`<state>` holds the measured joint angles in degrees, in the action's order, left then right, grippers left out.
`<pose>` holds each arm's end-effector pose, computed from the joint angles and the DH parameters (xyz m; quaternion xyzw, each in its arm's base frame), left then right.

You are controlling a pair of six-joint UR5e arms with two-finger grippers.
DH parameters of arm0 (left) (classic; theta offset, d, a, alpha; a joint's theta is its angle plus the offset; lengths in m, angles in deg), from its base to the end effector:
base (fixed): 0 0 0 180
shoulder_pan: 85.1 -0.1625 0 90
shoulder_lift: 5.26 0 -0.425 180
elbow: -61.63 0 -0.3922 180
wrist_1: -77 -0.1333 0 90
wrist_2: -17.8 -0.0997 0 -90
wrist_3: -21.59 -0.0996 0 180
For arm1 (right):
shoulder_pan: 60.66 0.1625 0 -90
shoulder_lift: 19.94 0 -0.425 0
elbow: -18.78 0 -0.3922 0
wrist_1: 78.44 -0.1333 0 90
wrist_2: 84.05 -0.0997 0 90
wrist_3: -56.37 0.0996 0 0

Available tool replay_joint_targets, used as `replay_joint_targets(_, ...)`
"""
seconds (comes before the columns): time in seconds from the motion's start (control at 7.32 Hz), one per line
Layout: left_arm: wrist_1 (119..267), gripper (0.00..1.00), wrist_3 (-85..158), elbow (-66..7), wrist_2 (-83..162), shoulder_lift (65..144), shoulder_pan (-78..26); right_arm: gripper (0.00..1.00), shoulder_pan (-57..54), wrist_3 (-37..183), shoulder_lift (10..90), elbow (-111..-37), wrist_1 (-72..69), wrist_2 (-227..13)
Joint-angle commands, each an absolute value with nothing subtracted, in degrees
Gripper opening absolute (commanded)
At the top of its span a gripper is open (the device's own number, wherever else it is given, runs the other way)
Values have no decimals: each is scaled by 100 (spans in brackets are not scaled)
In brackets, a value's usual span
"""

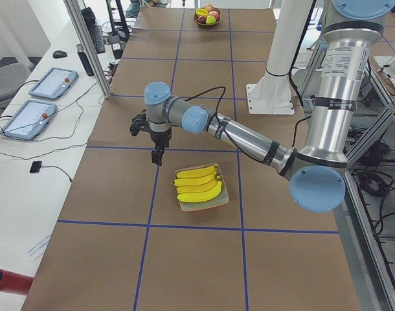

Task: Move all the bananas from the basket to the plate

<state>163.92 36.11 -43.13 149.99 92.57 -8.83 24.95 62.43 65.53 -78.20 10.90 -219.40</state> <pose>0.0633 -0.5390 0.4691 0.0667 0.3826 0.0546 0.9199 0.0217 -0.5333 0.5553 0.0625 -0.3906 -0.0275 0.9180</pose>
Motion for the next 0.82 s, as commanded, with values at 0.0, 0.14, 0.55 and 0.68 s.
replay_joint_targets(0.0, 16402, 100, 3364, -3901, 15473, 9265, -346, 100, 2495, 5989, 6707, -7737, 1129, -21940)
replay_joint_targets(0.14, 16402, 100, 3293, -3752, 15474, 9274, -232, 100, 2495, 5998, 6707, -7754, 1130, -21906)
replay_joint_targets(0.55, 16366, 100, 3406, -3445, 15918, 9230, -21, 100, 2495, 6059, 6881, -7859, 1121, -21914)
replay_joint_targets(0.68, 16436, 100, 3337, -3374, 16079, 9178, 111, 100, 2495, 6059, 7013, -7990, 1121, -21905)
